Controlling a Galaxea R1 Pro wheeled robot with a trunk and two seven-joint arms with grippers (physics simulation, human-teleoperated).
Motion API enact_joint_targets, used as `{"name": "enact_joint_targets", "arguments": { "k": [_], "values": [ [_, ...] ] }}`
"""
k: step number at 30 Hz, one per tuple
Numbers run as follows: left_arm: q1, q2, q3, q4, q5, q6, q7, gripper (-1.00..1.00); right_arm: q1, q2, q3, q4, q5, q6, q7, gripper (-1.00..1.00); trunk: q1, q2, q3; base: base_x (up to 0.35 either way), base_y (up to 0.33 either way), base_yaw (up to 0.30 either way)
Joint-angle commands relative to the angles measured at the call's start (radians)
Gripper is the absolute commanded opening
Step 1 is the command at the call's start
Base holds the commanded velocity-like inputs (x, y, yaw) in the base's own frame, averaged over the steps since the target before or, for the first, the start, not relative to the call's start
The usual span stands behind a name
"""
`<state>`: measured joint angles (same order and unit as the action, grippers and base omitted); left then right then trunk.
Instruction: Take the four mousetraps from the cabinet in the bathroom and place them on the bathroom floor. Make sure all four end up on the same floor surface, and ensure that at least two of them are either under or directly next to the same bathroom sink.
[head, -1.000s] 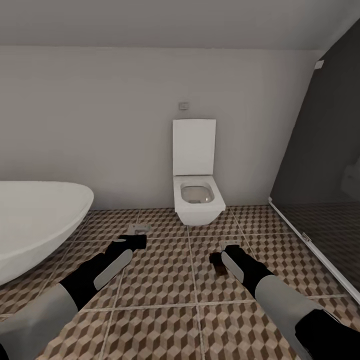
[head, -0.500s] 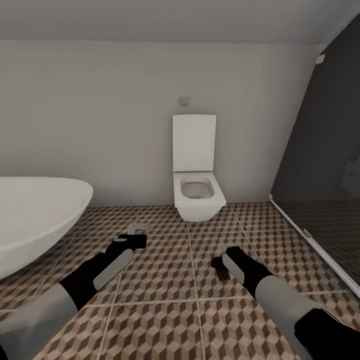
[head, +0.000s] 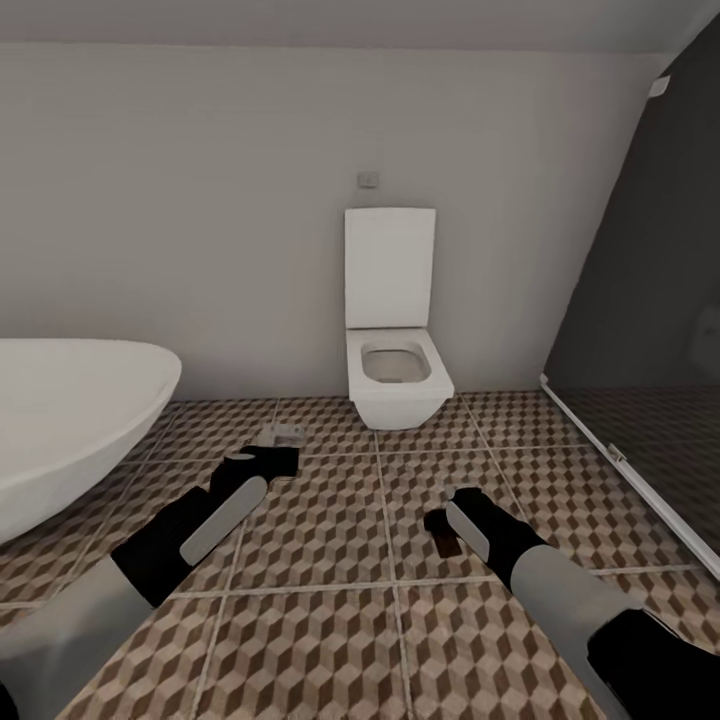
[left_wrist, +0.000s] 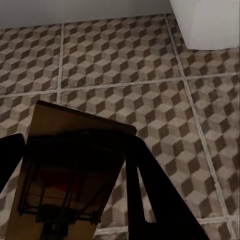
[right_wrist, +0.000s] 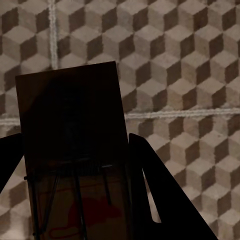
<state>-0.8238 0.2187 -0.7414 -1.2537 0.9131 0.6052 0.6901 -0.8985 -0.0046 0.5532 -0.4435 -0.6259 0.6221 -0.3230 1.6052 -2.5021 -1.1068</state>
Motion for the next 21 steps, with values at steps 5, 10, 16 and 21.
{"name": "enact_joint_targets", "arguments": {
  "k": [5, 10, 16, 21],
  "values": [
    [-0.003, 0.006, 0.014, -0.065, 0.009, 0.019, 0.067, -1.00, -0.023, -0.002, 0.005, 0.000, -0.012, 0.006, -0.007, -1.00, 0.002, -0.002, -0.020, 0.000, 0.000, 0.000],
    [-0.003, 0.007, 0.016, -0.081, 0.008, 0.022, 0.086, -1.00, -0.053, -0.002, 0.004, 0.003, -0.010, 0.010, 0.044, -1.00, 0.004, -0.003, -0.040, 0.000, 0.000, 0.000],
    [-0.003, 0.007, 0.017, -0.089, 0.008, 0.023, 0.091, -1.00, -0.085, -0.001, 0.004, 0.013, -0.008, 0.031, 0.072, -1.00, 0.007, -0.004, -0.063, 0.000, 0.000, 0.000],
    [-0.003, 0.008, 0.017, -0.094, 0.007, 0.024, 0.093, -1.00, -0.106, -0.001, 0.004, 0.020, -0.007, 0.037, 0.078, -1.00, 0.009, -0.005, -0.082, 0.000, 0.000, 0.000]
  ]
}}
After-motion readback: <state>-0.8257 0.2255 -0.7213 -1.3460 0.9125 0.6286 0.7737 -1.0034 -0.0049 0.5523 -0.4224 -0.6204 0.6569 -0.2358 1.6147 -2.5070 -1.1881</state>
